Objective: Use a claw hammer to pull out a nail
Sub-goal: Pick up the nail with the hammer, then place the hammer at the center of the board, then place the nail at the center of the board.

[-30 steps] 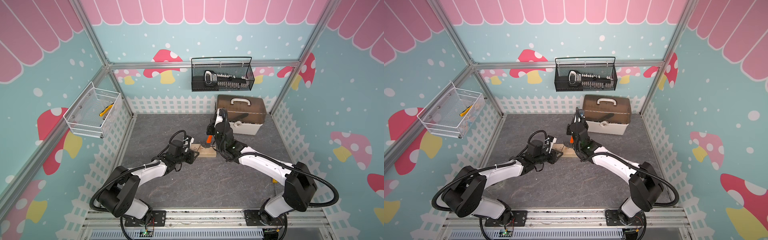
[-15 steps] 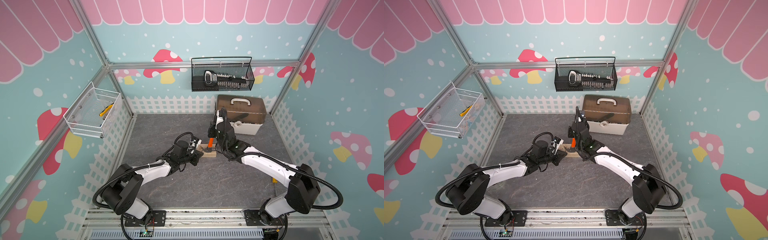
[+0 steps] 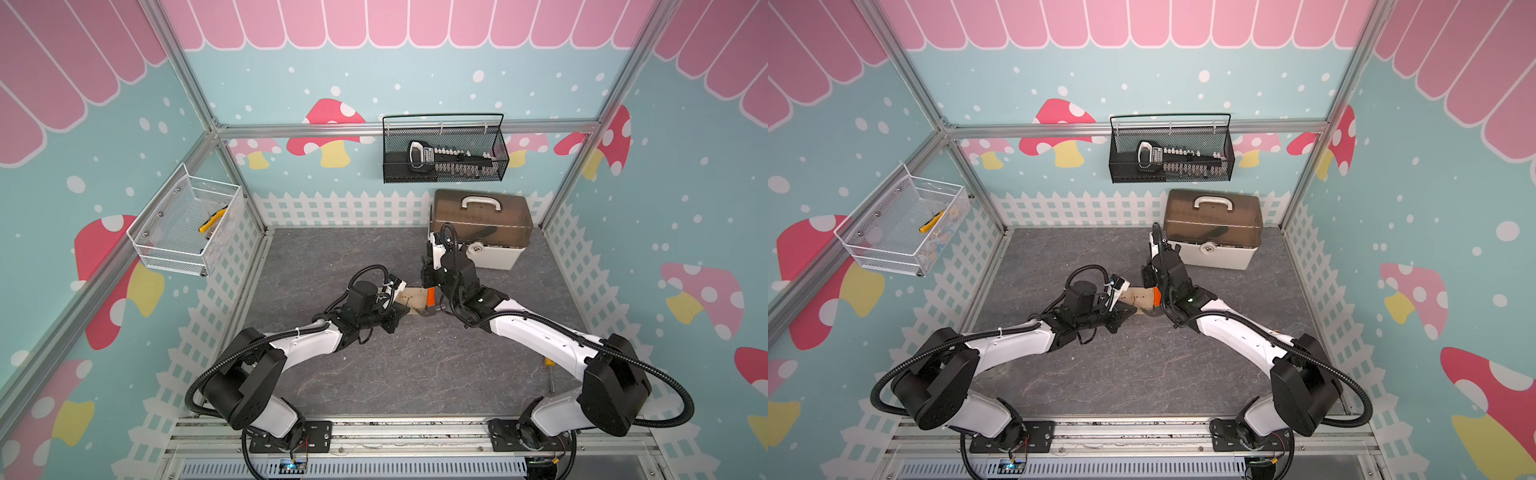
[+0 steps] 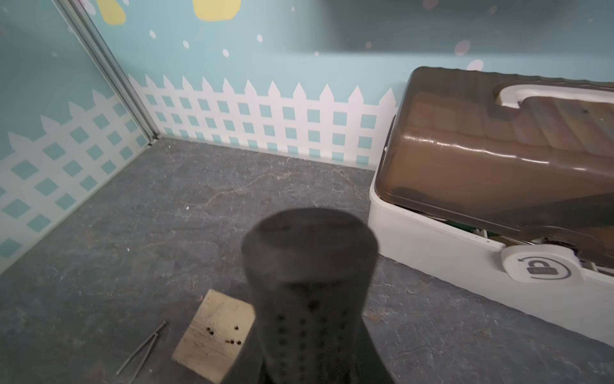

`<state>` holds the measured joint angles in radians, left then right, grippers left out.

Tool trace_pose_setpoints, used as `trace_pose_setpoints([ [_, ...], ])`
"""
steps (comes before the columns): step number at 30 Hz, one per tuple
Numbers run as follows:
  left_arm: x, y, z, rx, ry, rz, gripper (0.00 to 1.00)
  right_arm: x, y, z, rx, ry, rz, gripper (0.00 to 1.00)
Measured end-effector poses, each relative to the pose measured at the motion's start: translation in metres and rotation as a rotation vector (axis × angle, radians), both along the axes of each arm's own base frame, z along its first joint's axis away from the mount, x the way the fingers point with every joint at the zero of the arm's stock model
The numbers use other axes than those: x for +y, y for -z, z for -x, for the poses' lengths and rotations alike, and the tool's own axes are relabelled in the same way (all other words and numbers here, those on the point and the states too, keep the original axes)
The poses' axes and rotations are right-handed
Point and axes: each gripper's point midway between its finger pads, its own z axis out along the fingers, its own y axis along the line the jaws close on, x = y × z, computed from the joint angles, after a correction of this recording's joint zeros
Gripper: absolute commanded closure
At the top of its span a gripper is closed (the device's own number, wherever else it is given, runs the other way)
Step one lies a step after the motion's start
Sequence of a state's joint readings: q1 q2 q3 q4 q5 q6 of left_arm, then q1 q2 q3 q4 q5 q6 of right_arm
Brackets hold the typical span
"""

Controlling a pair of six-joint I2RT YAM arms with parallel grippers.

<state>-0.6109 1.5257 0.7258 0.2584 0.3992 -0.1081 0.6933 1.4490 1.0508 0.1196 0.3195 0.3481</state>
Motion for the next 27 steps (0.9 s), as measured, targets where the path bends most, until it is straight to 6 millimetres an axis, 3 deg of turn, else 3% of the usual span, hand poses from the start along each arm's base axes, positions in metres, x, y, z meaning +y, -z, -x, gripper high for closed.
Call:
trace_pose_setpoints([
  [4, 0.003, 0.0, -0.003, 0.029, -0.029, 0.012, 1.0, -0.014, 0.012, 0.004, 0.048, 0.015, 0.047, 1.0],
  [7, 0.023, 0.002, -0.015, 0.091, -0.158, 0.01, 1.0, -0.029, 0.024, 0.003, 0.096, 0.054, 0.08, 1.0],
  [13, 0.104, 0.016, -0.046, 0.27, -0.556, -0.032, 1.0, -0.053, 0.066, 0.003, 0.233, 0.125, 0.149, 1.0],
  [16, 0.149, 0.039, -0.045, 0.374, -0.73, -0.099, 1.0, -0.061, 0.092, 0.004, 0.313, 0.151, 0.179, 1.0],
  [19, 0.179, 0.063, -0.037, 0.469, -0.84, -0.18, 1.0, -0.068, 0.118, 0.003, 0.405, 0.185, 0.219, 1.0],
  [23, 0.197, 0.085, -0.031, 0.557, -0.903, -0.276, 0.98, -0.069, 0.14, -0.01, 0.474, 0.22, 0.253, 1.0],
  [27, 0.202, 0.095, -0.03, 0.595, -0.918, -0.324, 0.93, -0.069, 0.152, -0.019, 0.51, 0.24, 0.277, 1.0],
])
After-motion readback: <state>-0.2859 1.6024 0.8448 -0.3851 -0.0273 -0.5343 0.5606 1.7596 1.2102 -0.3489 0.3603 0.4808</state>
